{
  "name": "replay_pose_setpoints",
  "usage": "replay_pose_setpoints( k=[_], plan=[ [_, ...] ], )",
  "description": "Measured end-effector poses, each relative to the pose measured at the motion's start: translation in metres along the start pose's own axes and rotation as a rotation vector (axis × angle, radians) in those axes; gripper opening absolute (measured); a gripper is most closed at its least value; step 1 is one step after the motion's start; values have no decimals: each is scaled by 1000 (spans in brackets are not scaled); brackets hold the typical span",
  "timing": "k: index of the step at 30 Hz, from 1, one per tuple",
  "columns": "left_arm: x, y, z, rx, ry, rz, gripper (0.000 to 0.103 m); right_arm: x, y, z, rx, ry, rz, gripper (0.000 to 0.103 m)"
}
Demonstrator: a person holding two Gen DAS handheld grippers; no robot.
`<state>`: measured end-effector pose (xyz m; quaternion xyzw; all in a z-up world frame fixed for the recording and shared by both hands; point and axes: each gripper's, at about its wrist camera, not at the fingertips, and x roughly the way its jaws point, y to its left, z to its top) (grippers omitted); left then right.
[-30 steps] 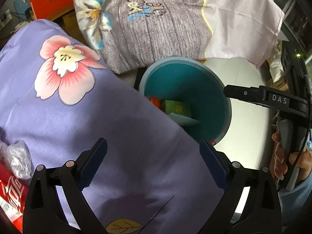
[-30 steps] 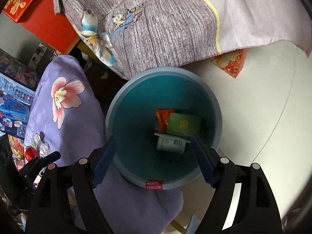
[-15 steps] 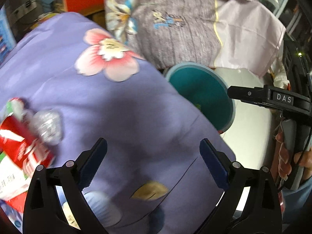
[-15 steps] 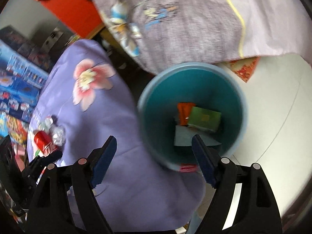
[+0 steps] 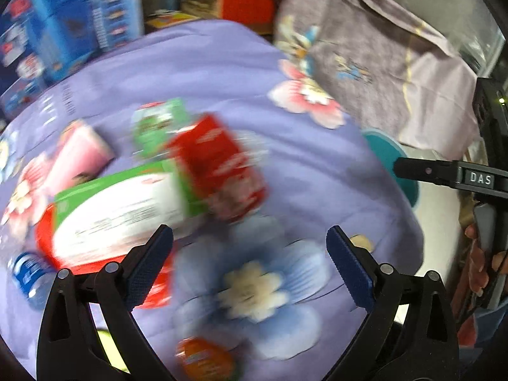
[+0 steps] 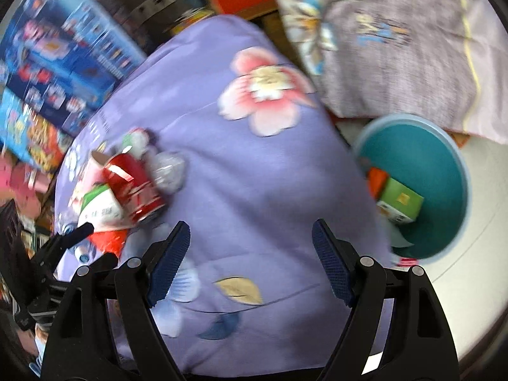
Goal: Collect trash
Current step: 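Move both tools back over the remaining trash on the tablecloth, then grasp the green-white medicine box with the right tool while the left tool grasps the water bottle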
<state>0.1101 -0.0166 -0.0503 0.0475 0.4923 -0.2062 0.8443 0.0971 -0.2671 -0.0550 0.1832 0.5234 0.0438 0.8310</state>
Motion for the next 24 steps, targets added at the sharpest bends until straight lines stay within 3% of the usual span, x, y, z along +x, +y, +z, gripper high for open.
replay_pose_setpoints(
  k=[12,17,24],
  plan=[
    [-51,153,-56,-375,-61,254,97,49,157,-10,-369,102,25,76],
    [-44,195,-68,-485,-33,263,97,72,222,-15,-560,121,44,76],
    [-19,221,-64,-581,-11,227,97,102,265,-23,-720,142,8,76]
  ],
)
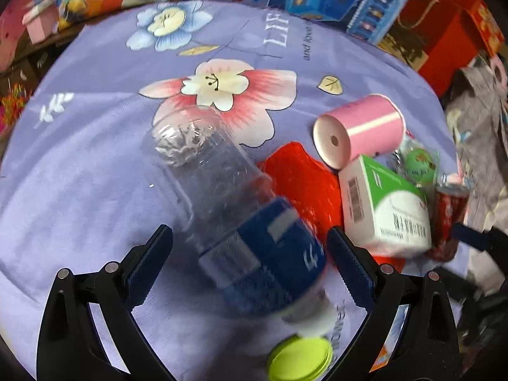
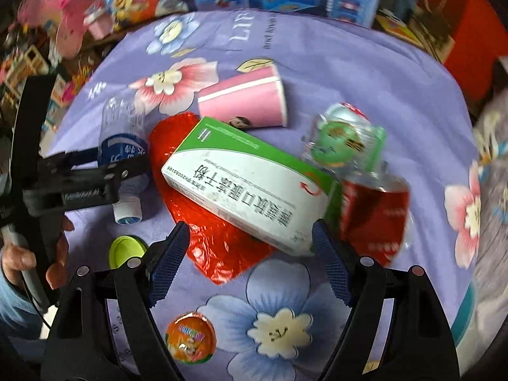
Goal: Collect trash
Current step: 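Grasp the green-white medicine box with the right tool while the left tool grasps the water bottle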
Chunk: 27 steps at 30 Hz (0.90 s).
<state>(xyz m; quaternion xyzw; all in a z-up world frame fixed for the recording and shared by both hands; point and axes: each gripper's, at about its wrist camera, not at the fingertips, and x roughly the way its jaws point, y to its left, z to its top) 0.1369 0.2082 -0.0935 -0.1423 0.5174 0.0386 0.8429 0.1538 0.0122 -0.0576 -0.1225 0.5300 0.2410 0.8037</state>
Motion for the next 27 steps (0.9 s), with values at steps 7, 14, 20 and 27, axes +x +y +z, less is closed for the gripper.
replay_pose_setpoints(
  k=[7,14,20,27],
  plan=[
    [13,26,-4,6,14,47,98,25,16,6,-98,44,-64,76],
    [0,62,-12,8,12,52,98,52,29,15,-215,66,-182,77],
    [6,68,-6,7,11,54,98,66,40,24,-305,71,-258,80],
    [17,64,0,52,-8,66,93,78,42,31,-346,49,-298,84]
  ],
)
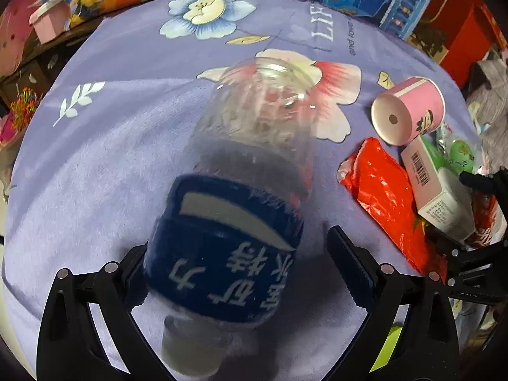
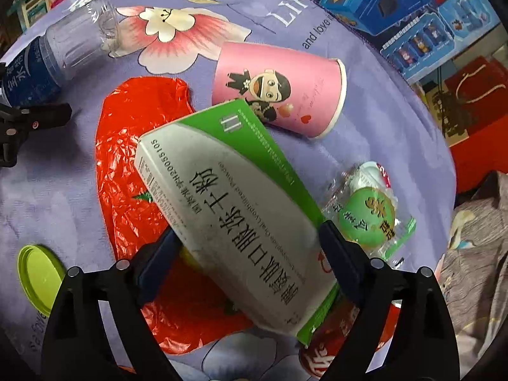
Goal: Collect trash
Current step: 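Grasp the green-white medicine box with the right tool while the left tool grasps the water bottle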
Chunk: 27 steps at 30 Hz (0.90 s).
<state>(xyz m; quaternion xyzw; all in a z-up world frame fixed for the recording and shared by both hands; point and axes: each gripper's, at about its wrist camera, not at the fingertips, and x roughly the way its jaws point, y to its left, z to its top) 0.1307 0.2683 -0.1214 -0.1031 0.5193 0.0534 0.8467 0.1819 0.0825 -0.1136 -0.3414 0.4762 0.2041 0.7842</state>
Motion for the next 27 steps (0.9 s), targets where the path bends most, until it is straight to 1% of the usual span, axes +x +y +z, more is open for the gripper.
replay_pose_setpoints(
  k=[1,2,3,4,5,6,9,11,14,19,23,27],
  plan=[
    [-1,1,0,3,-10,3,85,0,-1,1,4,-7,5,84],
    [-3,1,0,10,-22,19,67,-1,-3,1,17,-14,8,80],
    [-5,3,1,9,-28,0,67,-1,-4,2,21,-21,2,70],
    [-6,5,2,0,-25,-17,67,-5,-4,4,24,-35,-14,64],
    [-8,7,1,-5,-27,-23,67,-11,-5,6,36,-54,-19,56],
    [-8,7,0,-5,-28,-21,67,-16,-7,7,50,-65,-20,51],
    [-13,9,-3,-7,-23,-44,67,-34,-17,9,119,-101,18,41],
    [-20,8,-7,-5,-30,-60,67,-43,-23,8,166,-111,70,39],
    [-30,2,-11,9,-44,-78,67,-55,-20,1,196,-115,118,35],
    [-50,-16,-20,47,-58,-125,67,-71,-21,-15,262,-121,194,35],
    [-67,-37,-26,86,-77,-158,67,-88,-30,-32,323,-148,228,35],
    [-80,-61,-28,125,-90,-179,67,-110,-41,-47,360,-203,196,35]
  ],
)
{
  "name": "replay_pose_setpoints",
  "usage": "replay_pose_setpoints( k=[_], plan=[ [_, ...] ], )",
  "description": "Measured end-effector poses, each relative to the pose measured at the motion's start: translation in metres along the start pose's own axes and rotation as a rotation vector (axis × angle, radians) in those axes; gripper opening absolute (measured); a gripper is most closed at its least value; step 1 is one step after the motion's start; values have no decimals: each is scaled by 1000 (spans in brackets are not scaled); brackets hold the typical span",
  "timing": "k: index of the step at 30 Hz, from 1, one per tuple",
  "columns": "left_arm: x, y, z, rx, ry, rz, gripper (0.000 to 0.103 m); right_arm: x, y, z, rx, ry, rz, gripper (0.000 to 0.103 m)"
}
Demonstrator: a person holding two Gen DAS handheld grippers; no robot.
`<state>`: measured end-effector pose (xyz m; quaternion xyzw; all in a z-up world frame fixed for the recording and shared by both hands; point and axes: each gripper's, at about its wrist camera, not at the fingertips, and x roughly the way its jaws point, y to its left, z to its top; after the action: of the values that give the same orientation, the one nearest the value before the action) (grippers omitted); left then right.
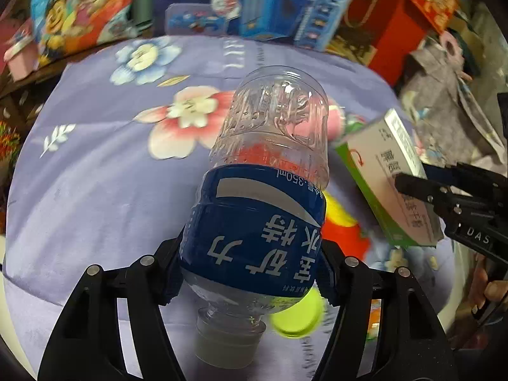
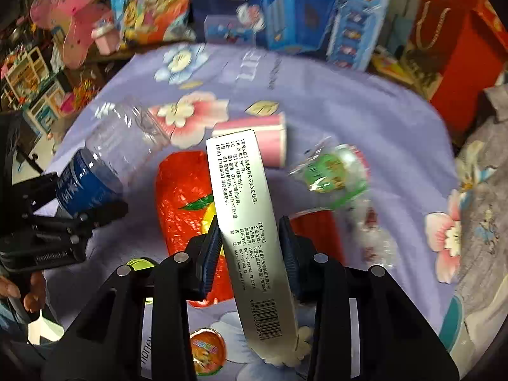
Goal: Collect trash
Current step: 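Grasp the green-white medicine box with the right tool while the left tool grasps the water bottle, then carry the medicine box and water bottle over the teal wastebasket with both tools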
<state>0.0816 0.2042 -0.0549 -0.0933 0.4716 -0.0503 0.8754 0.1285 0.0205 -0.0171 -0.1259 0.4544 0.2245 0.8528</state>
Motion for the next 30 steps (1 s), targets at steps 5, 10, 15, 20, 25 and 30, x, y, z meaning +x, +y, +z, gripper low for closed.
replay_pose_setpoints(
  k=[5,10,15,20,25,30],
  plan=[
    [-6,-44,4,73,-7,-26,67,-32,-33,-12,91,-65,-10,35],
    [-6,-93,8,160,-1,-62,67,-61,-78,-35,181,-113,-28,35],
    [-3,-148,13,253,-6,-138,67,-82,-123,-64,269,-131,-52,35],
    [14,-211,14,359,26,-184,67,-108,-175,-101,382,-176,-95,35],
    [29,-273,9,464,70,-217,67,-129,-223,-138,495,-209,-130,35],
    [41,-324,3,552,101,-230,67,-149,-273,-181,613,-237,-169,35]
  ],
)
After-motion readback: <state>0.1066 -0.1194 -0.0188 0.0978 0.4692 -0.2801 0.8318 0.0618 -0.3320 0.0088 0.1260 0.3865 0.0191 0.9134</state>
